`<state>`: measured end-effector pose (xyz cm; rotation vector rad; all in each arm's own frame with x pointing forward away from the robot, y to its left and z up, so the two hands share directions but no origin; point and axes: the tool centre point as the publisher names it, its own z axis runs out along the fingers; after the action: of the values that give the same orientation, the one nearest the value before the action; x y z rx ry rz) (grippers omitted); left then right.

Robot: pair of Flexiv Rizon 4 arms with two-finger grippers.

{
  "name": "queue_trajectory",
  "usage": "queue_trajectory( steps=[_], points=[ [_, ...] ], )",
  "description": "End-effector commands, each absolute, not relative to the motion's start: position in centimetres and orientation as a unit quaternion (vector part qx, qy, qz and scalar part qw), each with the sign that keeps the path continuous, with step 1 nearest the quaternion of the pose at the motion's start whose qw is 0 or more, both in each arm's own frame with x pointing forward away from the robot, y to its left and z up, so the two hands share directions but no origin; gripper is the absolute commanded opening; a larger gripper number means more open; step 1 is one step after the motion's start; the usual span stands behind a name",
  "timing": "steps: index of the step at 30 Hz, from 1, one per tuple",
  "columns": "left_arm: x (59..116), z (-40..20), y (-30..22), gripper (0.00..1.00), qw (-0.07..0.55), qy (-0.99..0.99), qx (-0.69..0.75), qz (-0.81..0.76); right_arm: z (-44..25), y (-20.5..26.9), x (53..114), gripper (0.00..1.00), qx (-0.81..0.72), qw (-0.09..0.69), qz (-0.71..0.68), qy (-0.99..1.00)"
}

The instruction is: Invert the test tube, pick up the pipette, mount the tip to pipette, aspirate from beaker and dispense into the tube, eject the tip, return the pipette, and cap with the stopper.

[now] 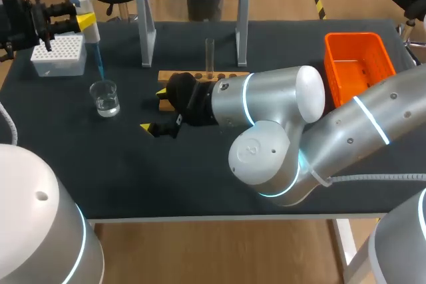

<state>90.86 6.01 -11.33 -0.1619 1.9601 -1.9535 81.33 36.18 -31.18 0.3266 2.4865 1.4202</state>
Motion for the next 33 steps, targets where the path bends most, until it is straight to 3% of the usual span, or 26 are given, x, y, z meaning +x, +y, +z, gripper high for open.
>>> queue_trajectory(
  steps=[1,33],
  points=[
    [91.5,-12.2,6.0,0.0,0.18,0.693,-0.054,-0.696,-31.2,36.2,81.3,1.0,0.112,0.129,0.488,0.856],
    [92.0,-16.6,7.0,0.0,0.17,0.683,-0.075,-0.707,-31.2,36.2,81.3,1.0,0.112,0.129,0.488,0.856]
  ],
)
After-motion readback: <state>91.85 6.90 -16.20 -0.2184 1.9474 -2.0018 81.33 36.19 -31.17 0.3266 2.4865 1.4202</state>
